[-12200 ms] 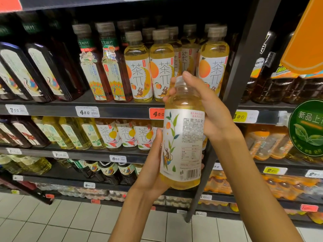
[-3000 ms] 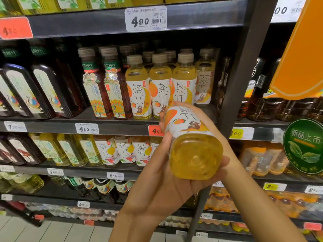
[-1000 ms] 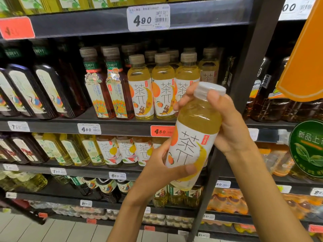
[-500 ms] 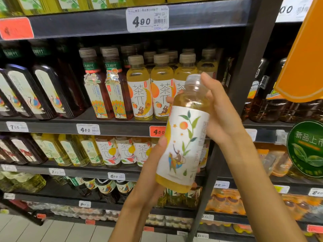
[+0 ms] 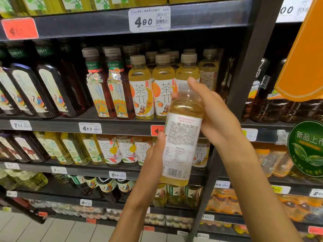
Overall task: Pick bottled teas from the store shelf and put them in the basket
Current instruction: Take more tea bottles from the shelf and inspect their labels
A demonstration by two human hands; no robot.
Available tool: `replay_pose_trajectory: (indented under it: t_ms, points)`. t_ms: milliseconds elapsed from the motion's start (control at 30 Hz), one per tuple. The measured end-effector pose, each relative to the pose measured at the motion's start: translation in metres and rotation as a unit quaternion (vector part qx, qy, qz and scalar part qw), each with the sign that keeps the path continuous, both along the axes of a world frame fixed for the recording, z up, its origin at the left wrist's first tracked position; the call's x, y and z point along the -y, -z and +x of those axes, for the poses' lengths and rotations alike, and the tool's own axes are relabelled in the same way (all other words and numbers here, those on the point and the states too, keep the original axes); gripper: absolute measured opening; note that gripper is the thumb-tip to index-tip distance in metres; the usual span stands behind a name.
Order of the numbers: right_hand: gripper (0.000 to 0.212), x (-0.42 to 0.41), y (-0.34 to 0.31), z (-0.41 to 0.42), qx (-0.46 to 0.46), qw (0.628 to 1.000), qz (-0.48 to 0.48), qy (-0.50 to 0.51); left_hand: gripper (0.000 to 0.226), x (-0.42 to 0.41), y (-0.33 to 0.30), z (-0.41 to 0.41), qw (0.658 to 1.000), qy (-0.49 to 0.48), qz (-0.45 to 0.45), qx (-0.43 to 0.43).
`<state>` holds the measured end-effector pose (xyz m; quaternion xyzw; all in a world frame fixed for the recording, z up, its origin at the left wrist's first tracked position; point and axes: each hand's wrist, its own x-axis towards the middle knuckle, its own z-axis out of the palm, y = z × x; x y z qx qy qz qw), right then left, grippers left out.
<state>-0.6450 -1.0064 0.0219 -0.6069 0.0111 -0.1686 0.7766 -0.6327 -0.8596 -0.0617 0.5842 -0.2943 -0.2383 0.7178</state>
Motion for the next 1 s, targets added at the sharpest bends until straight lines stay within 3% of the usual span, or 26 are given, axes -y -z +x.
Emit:
replay_pose_trajectory:
  t_ms: [133,233,400,500,567,667,800,900,1000]
  points:
    - [0.033,0.000,0.000,0.006,0.022,0.996,0.055,-0.072,0.047,-0.004,0.004,0.007,0.988,0.038,-0.094,-0.116]
    - [0.033,-0.006,0.005,0.010,0.043,0.988,0.088,-0.116,0.051,-0.001,0.009,0.003,0.985,0.056,-0.085,-0.139]
    - [0.028,-0.005,0.005,0.007,0.053,0.998,0.002,-0.043,0.061,-0.005,0.015,0.008,0.999,-0.007,0.015,-0.042]
    - [0.025,-0.005,0.005,0.007,0.040,0.999,-0.006,-0.013,0.060,0.001,0.014,0.005,0.999,-0.037,0.017,-0.008]
    - [0.030,-0.001,0.005,0.007,0.028,0.999,-0.010,-0.017,0.055,0.007,0.016,0.002,0.999,-0.049,-0.008,-0.014]
    - [0.031,0.004,0.008,0.008,0.021,0.998,0.002,-0.053,0.051,0.007,0.013,0.003,0.992,-0.009,-0.074,-0.105]
    - [0.037,0.000,0.016,0.012,0.015,0.987,0.105,-0.122,0.059,0.006,0.012,0.000,0.982,0.085,-0.085,-0.144]
    - [0.032,-0.001,0.015,0.011,0.051,0.992,0.071,-0.093,0.062,0.006,0.015,0.000,0.986,0.050,-0.064,-0.145]
    - [0.030,-0.003,0.011,0.007,0.077,0.997,-0.009,-0.017,0.051,0.003,0.018,0.003,0.996,0.011,-0.037,-0.083]
